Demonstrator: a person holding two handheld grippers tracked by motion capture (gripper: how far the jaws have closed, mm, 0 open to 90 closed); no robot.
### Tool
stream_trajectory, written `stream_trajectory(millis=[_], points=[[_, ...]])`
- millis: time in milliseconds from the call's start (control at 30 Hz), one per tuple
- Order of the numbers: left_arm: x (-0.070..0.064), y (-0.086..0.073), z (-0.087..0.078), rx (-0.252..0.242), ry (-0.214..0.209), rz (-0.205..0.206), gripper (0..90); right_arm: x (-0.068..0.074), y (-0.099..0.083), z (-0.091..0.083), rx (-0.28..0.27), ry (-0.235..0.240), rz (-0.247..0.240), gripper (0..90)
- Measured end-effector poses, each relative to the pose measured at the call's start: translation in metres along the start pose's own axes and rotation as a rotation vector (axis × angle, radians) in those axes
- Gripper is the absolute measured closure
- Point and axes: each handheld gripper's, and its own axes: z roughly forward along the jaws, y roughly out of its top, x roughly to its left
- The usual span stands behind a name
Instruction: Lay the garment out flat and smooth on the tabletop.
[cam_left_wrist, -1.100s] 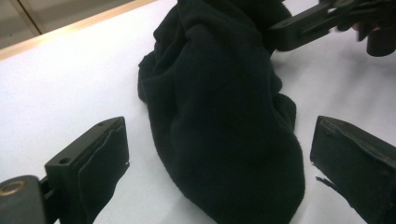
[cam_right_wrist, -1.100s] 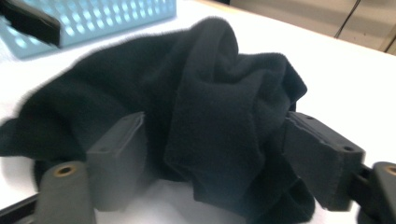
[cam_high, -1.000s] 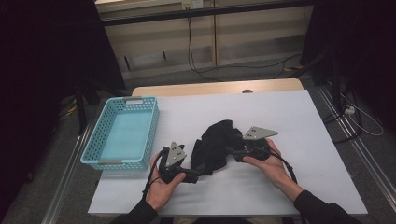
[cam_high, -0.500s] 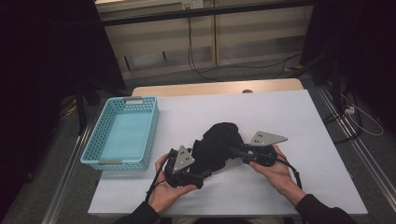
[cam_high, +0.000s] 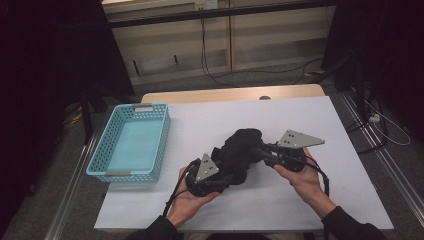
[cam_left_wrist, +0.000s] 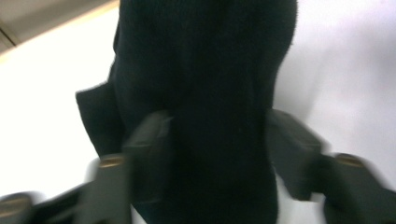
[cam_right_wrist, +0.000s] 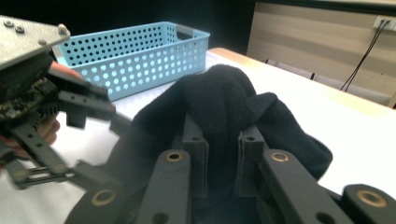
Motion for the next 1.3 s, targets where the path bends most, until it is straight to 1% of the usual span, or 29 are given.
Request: stream_trajectory(millis=[33,67,100,133,200,267,333,367,400,433,500,533,600,667,733,767,833,867,900,967,1033,1100,1200,1233,1300], points=[[0.000,0.002,0.000,-0.017,-0.015,-0.012,68.4,-0.001,0.002,-0.002,-0.003,-0.004,-0.005,79.0],[0.001,0.005,-0.001,-0.015,-0.033,-0.013,78.5,-0.001,0.004,-0.003,-0.004,-0.014,-0.011,78.5],[0.001,0.006,-0.002,-0.026,-0.050,-0.020,82.6,-0.002,0.005,-0.005,-0.005,-0.021,-0.020,78.4],[0.002,0.008,-0.004,-0.036,-0.057,-0.021,85.1,-0.003,0.006,-0.007,-0.009,-0.021,-0.024,78.4],[0.003,0.011,-0.009,-0.048,-0.097,-0.045,85.9,-0.004,0.008,-0.011,-0.017,-0.017,-0.023,78.0],[0.001,0.018,-0.019,-0.073,-0.124,-0.048,86.1,-0.003,0.012,-0.014,-0.026,-0.022,-0.026,77.9],[-0.001,0.026,-0.029,-0.105,-0.147,-0.036,86.1,-0.002,0.017,-0.020,-0.045,-0.027,-0.033,77.3],[-0.001,0.029,-0.033,-0.116,-0.161,-0.029,86.1,-0.001,0.019,-0.023,-0.056,-0.037,-0.033,75.3],[-0.001,0.031,-0.037,-0.115,-0.176,-0.009,86.0,0.000,0.022,-0.026,-0.064,-0.051,-0.033,72.6],[-0.001,0.032,-0.038,-0.116,-0.169,-0.001,86.0,0.001,0.023,-0.027,-0.069,-0.062,-0.030,71.9],[0.002,0.028,-0.036,-0.104,-0.166,-0.017,86.0,0.002,0.021,-0.027,-0.064,-0.067,-0.032,70.6],[0.004,0.025,-0.033,-0.086,-0.157,-0.017,86.1,0.001,0.018,-0.025,-0.054,-0.072,-0.034,68.6],[0.010,0.017,-0.027,-0.047,-0.133,-0.018,86.1,-0.001,0.012,-0.019,-0.024,-0.078,-0.042,66.9],[0.018,0.010,-0.022,-0.014,-0.110,-0.040,86.1,-0.005,0.004,-0.012,-0.002,-0.076,-0.035,63.0],[0.027,0.005,-0.019,0.005,-0.081,-0.053,86.1,-0.008,-0.003,-0.006,0.026,-0.076,-0.021,57.0],[0.031,0.003,-0.019,0.017,-0.066,-0.068,86.1,-0.009,-0.006,-0.003,0.040,-0.065,-0.019,55.3],[0.037,-0.001,-0.018,0.030,-0.040,-0.074,86.1,-0.009,-0.009,0.000,0.059,-0.067,-0.028,50.4],[0.039,-0.003,-0.018,0.034,-0.030,-0.070,86.1,-0.009,-0.010,0.001,0.067,-0.058,-0.028,49.0],[0.041,-0.004,-0.017,0.041,-0.031,-0.061,86.1,-0.010,-0.010,0.001,0.069,-0.055,-0.026,46.8],[0.044,-0.007,-0.016,0.053,-0.016,-0.061,86.2,-0.009,-0.009,0.000,0.069,-0.061,-0.032,43.2],[0.046,-0.008,-0.013,0.071,0.003,-0.071,86.2,-0.010,-0.009,-0.002,0.072,-0.067,-0.037,39.2],[0.050,-0.011,-0.009,0.097,0.013,-0.076,86.3,-0.011,-0.008,-0.004,0.072,-0.075,-0.042,36.0],[0.058,-0.018,-0.003,0.136,0.051,-0.097,86.3,-0.015,-0.008,-0.007,0.074,-0.077,-0.042,33.9],[0.061,-0.020,-0.002,0.147,0.052,-0.104,86.3,-0.018,-0.008,-0.007,0.075,-0.072,-0.041,32.6],[0.062,-0.022,0.001,0.168,0.041,-0.116,86.1,-0.022,-0.010,-0.007,0.093,-0.066,-0.032,31.0]])
